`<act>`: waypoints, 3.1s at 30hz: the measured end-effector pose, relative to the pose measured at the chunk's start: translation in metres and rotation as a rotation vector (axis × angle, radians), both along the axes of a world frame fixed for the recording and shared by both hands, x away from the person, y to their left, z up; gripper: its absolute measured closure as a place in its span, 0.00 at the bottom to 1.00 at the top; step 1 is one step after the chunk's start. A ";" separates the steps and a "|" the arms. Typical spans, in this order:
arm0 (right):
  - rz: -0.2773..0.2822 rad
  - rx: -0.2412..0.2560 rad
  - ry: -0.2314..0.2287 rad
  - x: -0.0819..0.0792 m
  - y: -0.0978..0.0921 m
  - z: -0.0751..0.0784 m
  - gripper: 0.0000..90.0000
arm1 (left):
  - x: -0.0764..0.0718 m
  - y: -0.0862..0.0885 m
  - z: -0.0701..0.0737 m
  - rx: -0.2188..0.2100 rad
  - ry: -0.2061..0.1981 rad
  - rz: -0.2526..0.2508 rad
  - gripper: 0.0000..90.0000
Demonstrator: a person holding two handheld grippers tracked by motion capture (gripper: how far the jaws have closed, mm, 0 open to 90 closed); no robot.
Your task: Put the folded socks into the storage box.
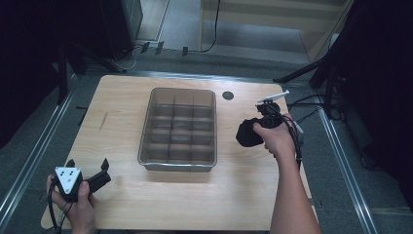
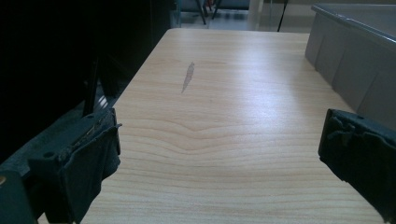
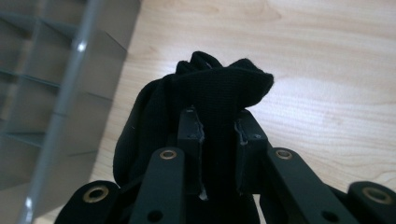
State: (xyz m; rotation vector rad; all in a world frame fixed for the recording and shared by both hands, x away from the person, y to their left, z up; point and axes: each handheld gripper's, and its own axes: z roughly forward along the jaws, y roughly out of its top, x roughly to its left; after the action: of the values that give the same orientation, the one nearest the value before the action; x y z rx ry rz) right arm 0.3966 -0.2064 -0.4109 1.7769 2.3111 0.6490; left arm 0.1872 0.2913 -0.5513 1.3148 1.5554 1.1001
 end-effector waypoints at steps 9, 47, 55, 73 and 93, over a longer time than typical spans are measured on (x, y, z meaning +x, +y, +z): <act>0.028 0.041 -0.034 0.003 0.023 0.025 0.84 | 0.000 -0.001 0.000 0.008 0.000 -0.001 0.00; 0.266 0.064 -0.023 0.000 0.140 -0.034 0.67 | 0.001 0.001 0.000 -0.008 0.003 -0.002 0.00; 0.286 0.090 0.023 0.000 0.129 -0.024 0.65 | 0.001 0.000 0.000 -0.007 0.004 -0.009 0.00; 0.242 0.060 -0.079 0.014 0.141 -0.024 0.41 | 0.001 0.001 0.000 -0.016 0.001 -0.020 0.00; 0.351 -0.015 0.113 -0.002 0.141 -0.041 0.81 | 0.002 0.001 0.000 -0.014 0.002 -0.027 0.00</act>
State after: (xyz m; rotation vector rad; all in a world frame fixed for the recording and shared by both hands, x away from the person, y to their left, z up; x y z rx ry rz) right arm 0.3950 -0.0651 -0.4523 1.4461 2.7278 0.5885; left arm 0.1889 0.2919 -0.5513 1.3244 1.5395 1.0693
